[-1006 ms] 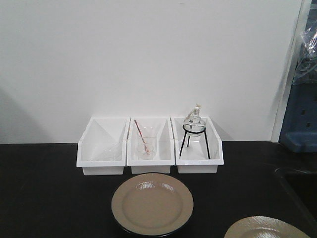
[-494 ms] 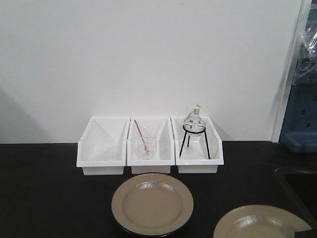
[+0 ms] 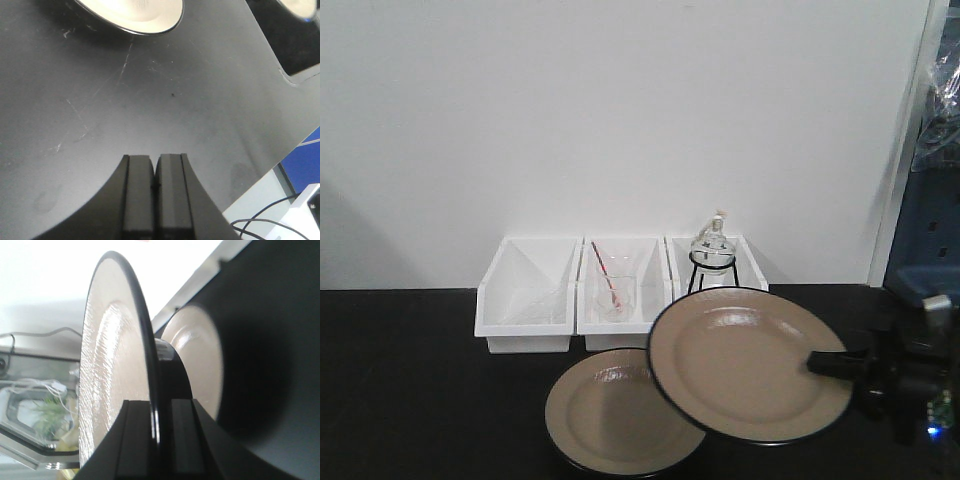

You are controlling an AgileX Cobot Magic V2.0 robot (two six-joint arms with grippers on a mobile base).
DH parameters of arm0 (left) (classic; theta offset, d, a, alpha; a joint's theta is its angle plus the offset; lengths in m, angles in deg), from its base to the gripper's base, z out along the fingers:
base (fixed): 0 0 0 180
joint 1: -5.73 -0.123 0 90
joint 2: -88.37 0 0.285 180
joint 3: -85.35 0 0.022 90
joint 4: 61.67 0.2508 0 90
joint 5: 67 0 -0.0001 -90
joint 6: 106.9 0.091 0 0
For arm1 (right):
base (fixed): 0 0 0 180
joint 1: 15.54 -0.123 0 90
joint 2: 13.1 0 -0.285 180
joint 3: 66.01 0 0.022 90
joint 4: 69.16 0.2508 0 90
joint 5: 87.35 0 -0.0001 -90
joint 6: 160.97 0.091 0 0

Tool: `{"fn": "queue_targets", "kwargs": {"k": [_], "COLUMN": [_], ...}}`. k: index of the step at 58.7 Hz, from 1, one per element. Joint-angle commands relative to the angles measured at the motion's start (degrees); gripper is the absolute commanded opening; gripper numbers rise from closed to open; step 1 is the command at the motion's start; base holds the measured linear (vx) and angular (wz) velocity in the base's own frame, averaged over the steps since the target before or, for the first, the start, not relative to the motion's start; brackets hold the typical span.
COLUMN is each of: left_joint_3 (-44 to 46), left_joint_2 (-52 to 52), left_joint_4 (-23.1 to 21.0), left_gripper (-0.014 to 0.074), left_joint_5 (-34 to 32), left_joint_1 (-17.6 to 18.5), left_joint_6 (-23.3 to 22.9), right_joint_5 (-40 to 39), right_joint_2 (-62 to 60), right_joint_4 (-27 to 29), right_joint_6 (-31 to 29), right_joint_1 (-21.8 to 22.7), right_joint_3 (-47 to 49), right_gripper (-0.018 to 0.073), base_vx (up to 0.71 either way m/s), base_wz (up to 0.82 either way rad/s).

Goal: Arrange circular plates on left workspace
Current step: 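Lift the plate with the right gripper and lower it onto the first plate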

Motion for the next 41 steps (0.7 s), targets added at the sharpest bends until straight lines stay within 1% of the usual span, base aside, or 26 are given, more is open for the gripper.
{"fn": "queue_targets", "kwargs": {"k": [1,5,10,17,27,41], "left_joint_3": [1.5,1.5,1.5,1.5,1.5,1.5], "left_joint_2": [-1.0,-1.0,-1.0,-1.0,-1.0,-1.0], "left_joint_4": [-3.9,-3.9,-3.9,-3.8,-3.8,-3.8], "left_gripper": [0.0000,0.0000,0.0000,0.0000,0.0000,0.0000], "left_joint_5": [0.3,0.3,0.3,0.3,0.1,0.3], "left_joint_1": [0.2,0.2,0.2,0.2,0.2,0.2], "left_joint_6": [0.1,0.1,0.1,0.1,0.1,0.2], "right_joint_5": [-3.9,-9.7,-14.9,-18.2,-19.2,-19.6], "right_joint_2": [-3.0,-2.6,-1.3,2.0,8.0,12.0], "right_joint_4": [9.1,9.1,9.1,9.1,9.1,9.1], "right_joint_6": [0.1,0.2,0.3,1.5,4.3,2.1], "right_joint_1": [-5.6,-10.4,-15.1,-19.2,-22.4,-23.1], "right_joint_3": [2.4,3.7,6.2,9.9,15.6,18.9], "right_gripper": [-0.0005,-0.0005,-0.0005,-0.0005,-0.0005,0.0008], "base_vx": [0.00,0.00,0.00,0.00,0.00,0.00], "base_wz": [0.00,0.00,0.00,0.00,0.00,0.00]}}
